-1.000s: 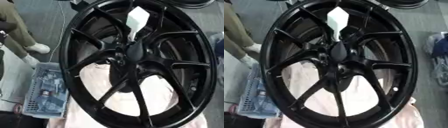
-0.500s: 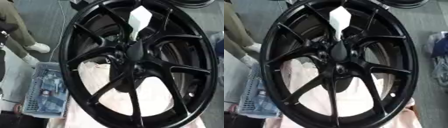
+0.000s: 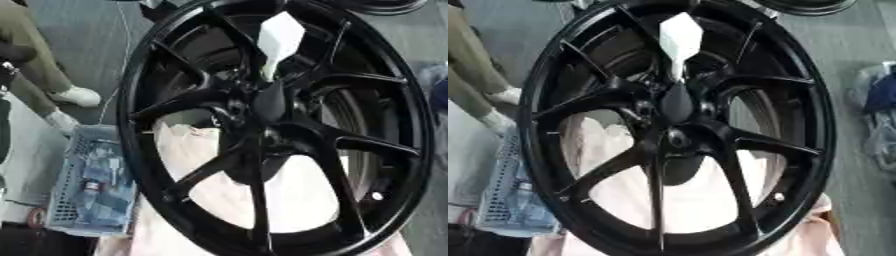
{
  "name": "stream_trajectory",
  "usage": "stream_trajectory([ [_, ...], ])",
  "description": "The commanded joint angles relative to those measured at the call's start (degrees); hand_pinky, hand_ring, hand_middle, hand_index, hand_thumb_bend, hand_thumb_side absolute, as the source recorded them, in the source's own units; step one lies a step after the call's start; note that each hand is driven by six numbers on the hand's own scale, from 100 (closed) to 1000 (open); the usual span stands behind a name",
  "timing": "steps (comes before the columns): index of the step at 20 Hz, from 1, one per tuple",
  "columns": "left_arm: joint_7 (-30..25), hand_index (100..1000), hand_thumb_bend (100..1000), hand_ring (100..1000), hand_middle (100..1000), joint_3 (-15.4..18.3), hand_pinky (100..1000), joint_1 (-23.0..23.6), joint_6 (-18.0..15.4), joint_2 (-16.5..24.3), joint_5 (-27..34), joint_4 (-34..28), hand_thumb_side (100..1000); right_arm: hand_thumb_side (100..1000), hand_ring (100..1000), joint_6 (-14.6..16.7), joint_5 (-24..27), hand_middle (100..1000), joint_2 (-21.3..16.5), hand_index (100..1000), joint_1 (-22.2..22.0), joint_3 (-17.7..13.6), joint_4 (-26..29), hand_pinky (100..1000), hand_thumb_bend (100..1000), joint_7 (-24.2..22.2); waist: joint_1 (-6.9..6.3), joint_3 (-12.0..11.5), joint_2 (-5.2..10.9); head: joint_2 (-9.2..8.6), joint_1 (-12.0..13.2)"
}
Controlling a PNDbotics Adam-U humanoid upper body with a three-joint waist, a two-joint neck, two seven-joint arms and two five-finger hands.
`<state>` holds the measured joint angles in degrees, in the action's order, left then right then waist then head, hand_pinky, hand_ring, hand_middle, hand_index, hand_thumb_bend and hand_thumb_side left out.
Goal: Pull the pin out of the wheel hub.
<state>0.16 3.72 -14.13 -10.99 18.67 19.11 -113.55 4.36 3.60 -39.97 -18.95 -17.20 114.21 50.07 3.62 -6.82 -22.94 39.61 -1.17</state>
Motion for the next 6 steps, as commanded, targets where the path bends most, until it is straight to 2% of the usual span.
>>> stream_trajectory([
  [1, -0.27, 735, 100, 659, 518, -0.05, 822, -0.49, -0.23, 0.62, -0.11, -1.04, 693, 369, 849, 7.01, -3.08, 773, 0.22, 791, 1.42, 2.06, 0.39, 559, 100, 1.78, -0.27, -0.18, 0.76, -0.85, -0.15],
  [6, -0.38, 735, 100, 659, 518, -0.29, 822, -0.9, -0.52, 0.78, -0.65, -1.04, 689, 303, 838, 13.52, -9.59, 770, 2.35, 784, 4.91, 6.65, 0.39, 551, 100, 1.9, -0.66, -0.45, 0.63, -0.77, -0.28],
])
